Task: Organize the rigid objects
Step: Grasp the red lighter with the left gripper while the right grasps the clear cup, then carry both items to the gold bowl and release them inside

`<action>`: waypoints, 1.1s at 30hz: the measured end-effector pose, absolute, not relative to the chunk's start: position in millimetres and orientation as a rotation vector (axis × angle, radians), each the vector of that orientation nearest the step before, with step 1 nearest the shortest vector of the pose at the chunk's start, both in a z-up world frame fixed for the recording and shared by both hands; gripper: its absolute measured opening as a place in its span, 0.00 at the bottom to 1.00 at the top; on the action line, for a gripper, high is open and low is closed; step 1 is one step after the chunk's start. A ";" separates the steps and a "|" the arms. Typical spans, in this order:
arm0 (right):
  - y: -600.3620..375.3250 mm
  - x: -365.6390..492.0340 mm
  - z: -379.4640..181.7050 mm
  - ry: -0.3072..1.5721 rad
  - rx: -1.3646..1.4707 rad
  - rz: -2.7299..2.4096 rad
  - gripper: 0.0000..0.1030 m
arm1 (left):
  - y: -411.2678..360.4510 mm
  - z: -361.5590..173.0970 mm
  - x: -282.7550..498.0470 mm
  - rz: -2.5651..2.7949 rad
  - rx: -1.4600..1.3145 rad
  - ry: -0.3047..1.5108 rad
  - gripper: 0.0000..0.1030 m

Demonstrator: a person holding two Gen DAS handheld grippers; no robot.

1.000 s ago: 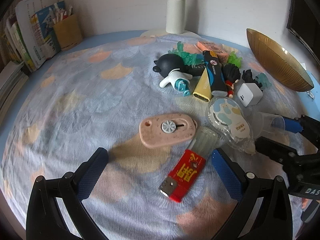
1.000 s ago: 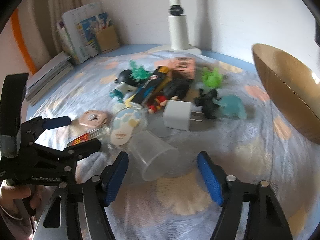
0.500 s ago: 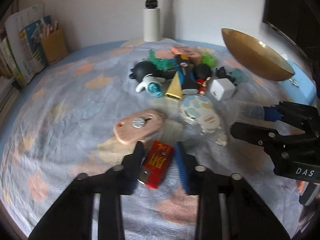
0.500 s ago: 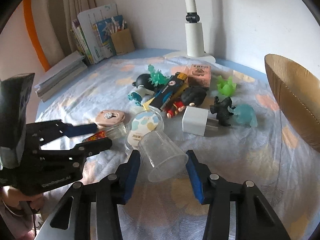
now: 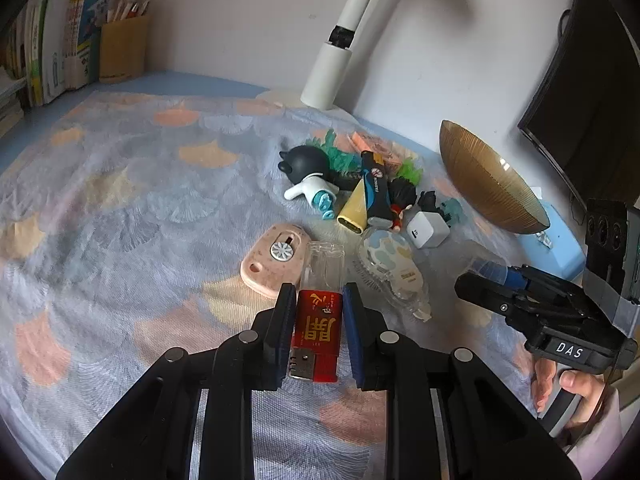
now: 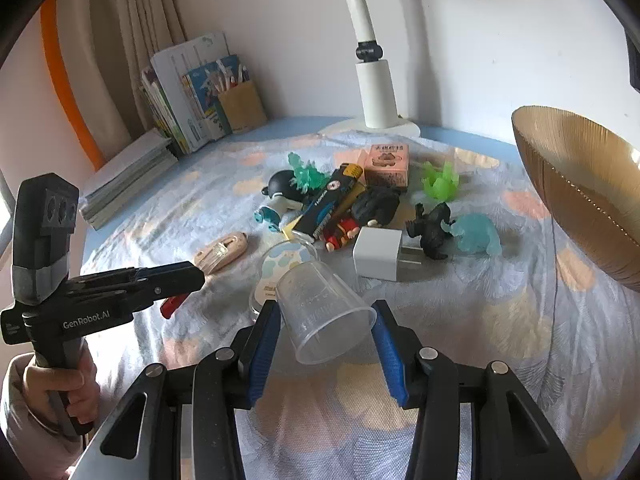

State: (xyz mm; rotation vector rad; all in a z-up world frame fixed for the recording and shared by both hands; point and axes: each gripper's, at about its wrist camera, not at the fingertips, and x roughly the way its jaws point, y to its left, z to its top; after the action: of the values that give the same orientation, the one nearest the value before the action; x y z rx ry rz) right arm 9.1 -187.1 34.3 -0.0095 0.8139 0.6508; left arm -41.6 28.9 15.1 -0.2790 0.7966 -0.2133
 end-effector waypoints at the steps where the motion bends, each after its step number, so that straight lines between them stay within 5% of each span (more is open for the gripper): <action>1: -188.3 8.1 35.6 0.804 -0.002 0.655 0.45 | 27.7 16.6 -43.2 -0.210 -0.270 0.789 0.20; 19: -274.1 76.4 92.4 0.726 0.200 0.538 0.45 | -85.9 111.4 49.3 -0.333 -0.043 0.714 0.20; 32: -381.7 148.7 85.1 0.750 0.405 0.319 0.45 | -198.9 104.0 115.1 -0.521 0.029 0.706 0.21; 33: -384.8 151.3 82.9 0.757 0.408 0.305 0.51 | -201.5 103.0 116.4 -0.523 0.039 0.702 0.27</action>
State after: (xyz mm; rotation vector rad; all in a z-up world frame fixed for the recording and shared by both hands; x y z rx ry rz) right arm 151.3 -384.8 82.9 0.4079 0.7566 0.3046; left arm 116.4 -201.5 103.0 0.0392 0.7022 -0.5227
